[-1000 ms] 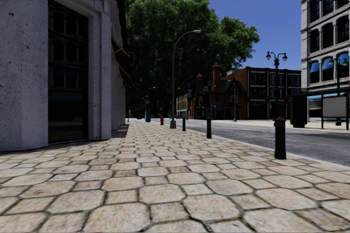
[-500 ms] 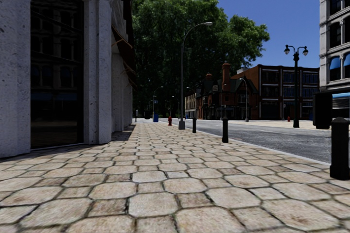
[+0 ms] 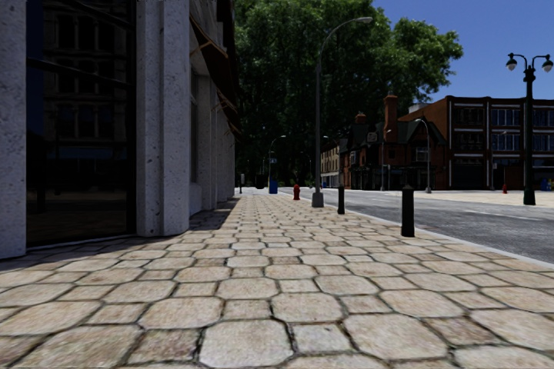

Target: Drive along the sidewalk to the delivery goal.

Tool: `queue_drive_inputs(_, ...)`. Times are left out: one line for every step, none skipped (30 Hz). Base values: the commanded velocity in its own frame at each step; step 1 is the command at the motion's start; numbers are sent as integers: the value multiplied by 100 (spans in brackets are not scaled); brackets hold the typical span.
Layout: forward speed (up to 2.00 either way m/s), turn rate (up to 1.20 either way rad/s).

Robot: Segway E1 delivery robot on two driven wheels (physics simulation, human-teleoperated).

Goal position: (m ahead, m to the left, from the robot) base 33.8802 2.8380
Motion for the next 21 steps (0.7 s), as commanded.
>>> queue_drive_inputs(200, 0)
queue_drive_inputs(200, 0)
queue_drive_inputs(200, 0)
queue_drive_inputs(200, 0)
queue_drive_inputs(200, 0)
queue_drive_inputs(200, 0)
queue_drive_inputs(200, 0)
queue_drive_inputs(200, 2)
queue_drive_inputs(200, 49)
queue_drive_inputs(200, 49)
queue_drive_inputs(200, 82)
queue_drive_inputs(200, 82)
queue_drive_inputs(200, 85)
queue_drive_inputs(200, 86)
queue_drive_inputs(200, 86)
queue_drive_inputs(200, 71)
queue_drive_inputs(200, 18)
queue_drive_inputs(200, 6)
queue_drive_inputs(200, 6)
queue_drive_inputs(200, 2)
queue_drive_inputs(200, 0)
